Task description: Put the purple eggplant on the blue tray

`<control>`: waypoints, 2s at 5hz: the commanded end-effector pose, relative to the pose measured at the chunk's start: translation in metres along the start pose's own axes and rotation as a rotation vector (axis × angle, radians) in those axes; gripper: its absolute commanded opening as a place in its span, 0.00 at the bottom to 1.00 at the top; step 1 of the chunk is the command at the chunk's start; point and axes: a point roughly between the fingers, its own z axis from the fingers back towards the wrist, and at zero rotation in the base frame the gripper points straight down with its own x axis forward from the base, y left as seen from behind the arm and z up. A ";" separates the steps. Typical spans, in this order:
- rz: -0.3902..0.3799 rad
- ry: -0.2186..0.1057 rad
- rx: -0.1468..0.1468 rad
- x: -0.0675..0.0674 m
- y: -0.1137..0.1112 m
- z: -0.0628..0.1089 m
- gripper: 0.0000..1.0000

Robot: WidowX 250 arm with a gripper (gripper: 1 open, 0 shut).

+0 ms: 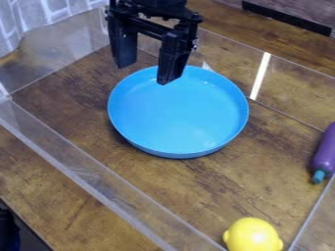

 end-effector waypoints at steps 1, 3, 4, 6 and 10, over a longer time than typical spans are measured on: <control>0.024 0.015 -0.004 0.002 -0.007 -0.010 1.00; -0.049 0.001 -0.015 0.025 -0.057 -0.029 1.00; -0.140 -0.020 -0.006 0.043 -0.087 -0.037 1.00; -0.232 -0.064 0.000 0.084 -0.143 -0.053 1.00; -0.193 -0.076 0.003 0.098 -0.160 -0.088 0.00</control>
